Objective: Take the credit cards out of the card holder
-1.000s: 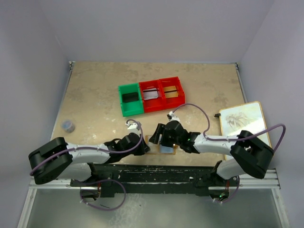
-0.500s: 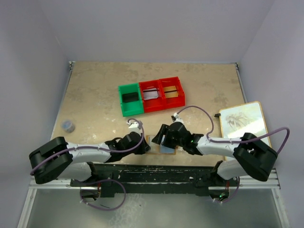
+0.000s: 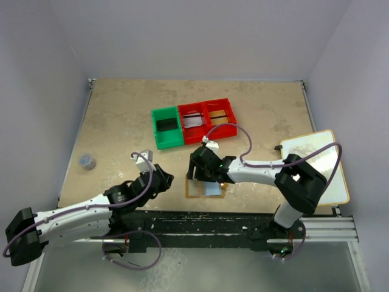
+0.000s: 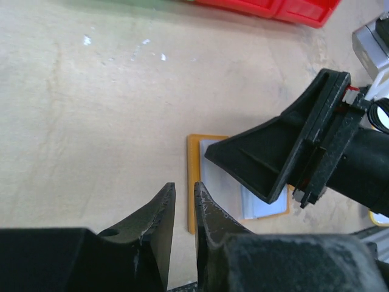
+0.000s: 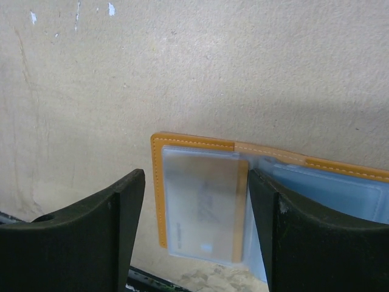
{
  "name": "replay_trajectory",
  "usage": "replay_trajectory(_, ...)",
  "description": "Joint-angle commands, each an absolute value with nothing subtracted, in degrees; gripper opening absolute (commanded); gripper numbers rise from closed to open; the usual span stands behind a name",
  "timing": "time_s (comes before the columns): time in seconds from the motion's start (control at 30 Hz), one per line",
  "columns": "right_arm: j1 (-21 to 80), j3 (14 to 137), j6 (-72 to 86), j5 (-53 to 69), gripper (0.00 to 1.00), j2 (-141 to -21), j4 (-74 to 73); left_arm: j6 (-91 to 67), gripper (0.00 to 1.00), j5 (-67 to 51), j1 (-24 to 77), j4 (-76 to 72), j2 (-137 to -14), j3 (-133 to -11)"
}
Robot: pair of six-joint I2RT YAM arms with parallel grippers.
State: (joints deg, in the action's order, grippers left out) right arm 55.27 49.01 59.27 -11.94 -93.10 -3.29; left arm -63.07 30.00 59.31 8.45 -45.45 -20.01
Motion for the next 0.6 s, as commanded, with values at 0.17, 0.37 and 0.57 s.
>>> replay_trajectory(0.17, 58.61, 54.90, 57.74, -18.42, 0.72, -99.44, -15.21, -64.30, 0.17, 35.78, 59.33, 16.63, -44.74, -20.96)
replay_trajectory(0.37, 59.31, 57.44, 57.92, -19.47, 0.74, -99.09, -18.30, -63.82, 0.17, 35.51, 59.32, 16.58, -45.93, -21.91)
replay_trajectory(0.57, 60.69, 61.06, 57.52, -22.45, 0.75, -96.98, -23.30, -63.68, 0.17, 35.71, 59.33, 16.95, -45.44, -22.28)
